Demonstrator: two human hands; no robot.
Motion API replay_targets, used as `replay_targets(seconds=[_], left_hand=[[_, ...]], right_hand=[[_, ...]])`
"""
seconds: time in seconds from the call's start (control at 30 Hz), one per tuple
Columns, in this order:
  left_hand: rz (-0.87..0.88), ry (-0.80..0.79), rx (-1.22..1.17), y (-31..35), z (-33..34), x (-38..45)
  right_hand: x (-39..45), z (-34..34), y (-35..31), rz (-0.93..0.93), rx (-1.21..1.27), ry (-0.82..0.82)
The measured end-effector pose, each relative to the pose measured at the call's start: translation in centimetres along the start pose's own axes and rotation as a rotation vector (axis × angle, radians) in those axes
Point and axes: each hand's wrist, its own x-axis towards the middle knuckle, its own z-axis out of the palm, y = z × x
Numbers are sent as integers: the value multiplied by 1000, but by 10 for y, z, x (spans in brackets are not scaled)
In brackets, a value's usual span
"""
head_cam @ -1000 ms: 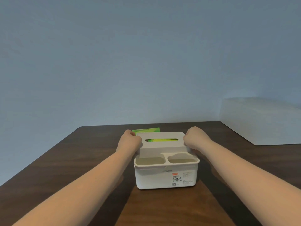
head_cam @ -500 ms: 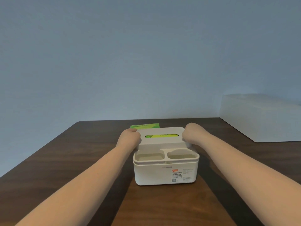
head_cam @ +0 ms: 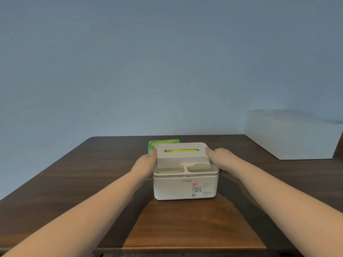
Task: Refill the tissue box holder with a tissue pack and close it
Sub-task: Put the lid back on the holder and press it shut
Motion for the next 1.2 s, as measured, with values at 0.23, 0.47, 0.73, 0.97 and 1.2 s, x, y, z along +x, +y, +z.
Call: replay_targets(seconds=[0.23, 0.47, 0.73, 0.97, 1.2], left_hand=[[32, -198, -92, -19, -17, -25], [-43, -198, -329, -15, -15, -46], [-61, -122, -393, -17, -11, -44], [9, -64, -238, -19, -2, -43], [4, -33, -219, -13, -6, -50]], right_hand=[[-23, -12, 30, -30, 155, -214], [-27, -3, 36, 0, 198, -163], [-30, 2, 33, 7, 150, -130], [-33, -2, 25, 12, 80, -133], [-36, -2, 19, 53, 81, -121]])
